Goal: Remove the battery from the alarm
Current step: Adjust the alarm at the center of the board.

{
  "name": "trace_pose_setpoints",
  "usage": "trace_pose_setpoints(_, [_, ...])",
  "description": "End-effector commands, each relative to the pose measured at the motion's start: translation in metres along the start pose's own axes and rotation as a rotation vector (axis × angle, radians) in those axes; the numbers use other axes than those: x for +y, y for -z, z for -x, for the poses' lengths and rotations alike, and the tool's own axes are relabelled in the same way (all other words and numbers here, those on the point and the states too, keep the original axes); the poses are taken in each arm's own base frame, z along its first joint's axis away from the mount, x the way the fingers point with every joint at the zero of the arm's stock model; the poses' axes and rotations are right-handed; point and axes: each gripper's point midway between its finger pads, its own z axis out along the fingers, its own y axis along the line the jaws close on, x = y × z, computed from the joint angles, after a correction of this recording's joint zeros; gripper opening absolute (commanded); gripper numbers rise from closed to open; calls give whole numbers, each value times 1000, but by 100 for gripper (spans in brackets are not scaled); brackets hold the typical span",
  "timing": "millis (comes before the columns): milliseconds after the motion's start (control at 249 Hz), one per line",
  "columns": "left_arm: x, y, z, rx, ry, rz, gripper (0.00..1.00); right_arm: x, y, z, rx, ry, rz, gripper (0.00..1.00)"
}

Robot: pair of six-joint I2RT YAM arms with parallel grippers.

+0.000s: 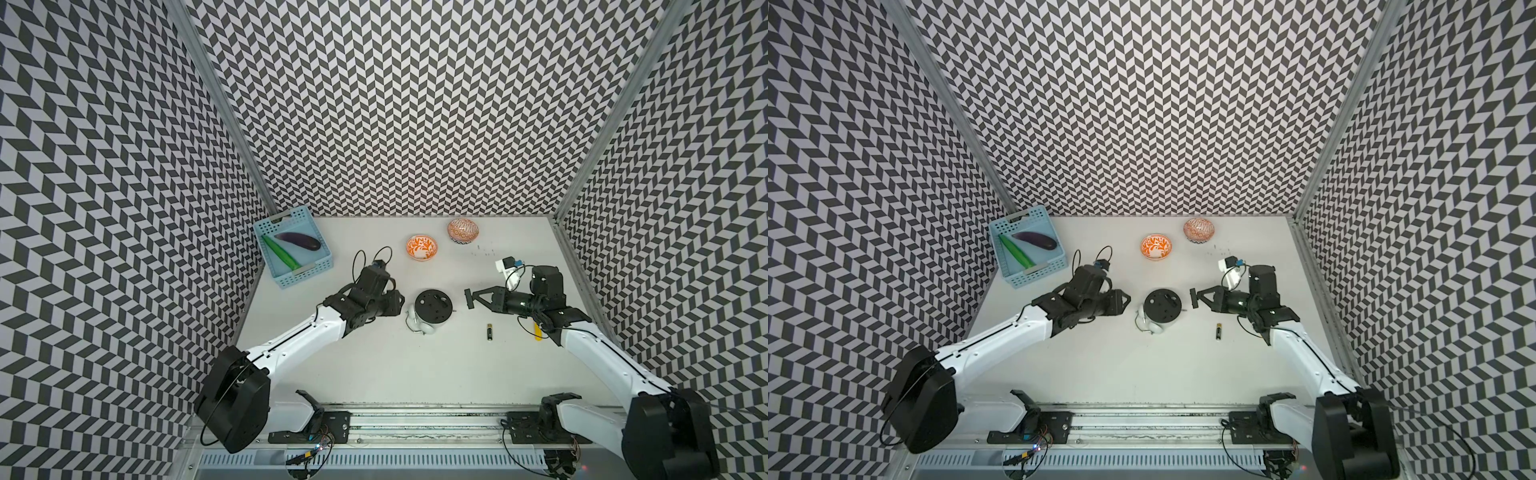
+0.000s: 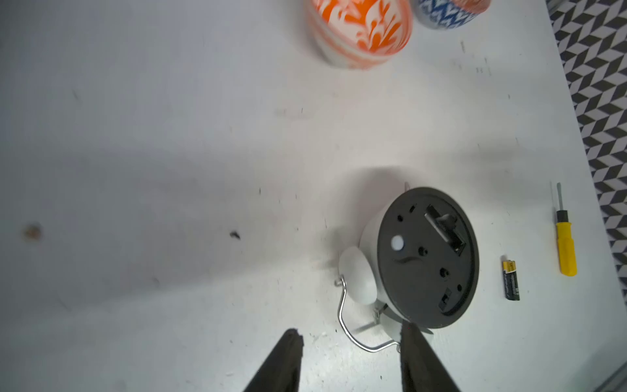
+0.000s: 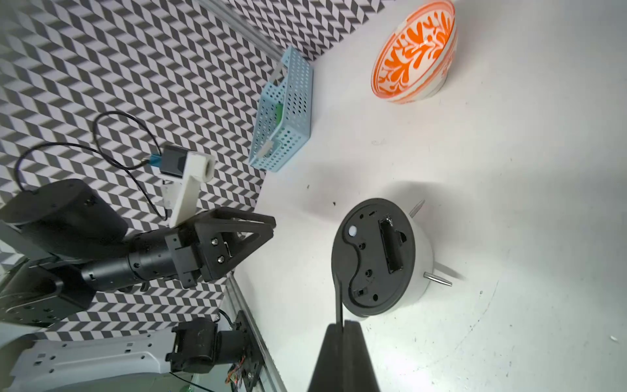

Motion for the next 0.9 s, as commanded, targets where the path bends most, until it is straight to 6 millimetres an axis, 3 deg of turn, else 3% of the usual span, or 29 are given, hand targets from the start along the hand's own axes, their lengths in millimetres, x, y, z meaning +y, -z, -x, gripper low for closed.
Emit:
trace_pose_setpoints(0, [-31, -10, -12, 18, 225, -180, 40, 7, -14, 15, -5, 105, -10, 0])
trace_pose_setpoints(168, [-31, -34, -39, 84, 224, -94, 40, 8, -32, 16, 24, 118, 8, 0])
trace_pose_setpoints(289, [-28, -49, -46, 107, 229, -87, 38, 8, -41, 16, 45, 119, 15, 0])
trace_pose_setpoints(521, [-6, -67, -44, 108, 161, 65, 31, 8, -49, 15, 65, 122, 26, 0])
trace_pose_setpoints(693, [24, -62, -35, 92, 97, 166, 11, 2, -56, 12, 88, 129, -8, 0])
trace_pose_setpoints(822, [33, -66, -20, 95, 28, 188, 0, 0, -65, 8, 115, 128, -15, 0])
trace_pose_setpoints(898, [34, -73, -14, 113, -21, 184, 0, -3, -71, 5, 132, 124, -25, 0])
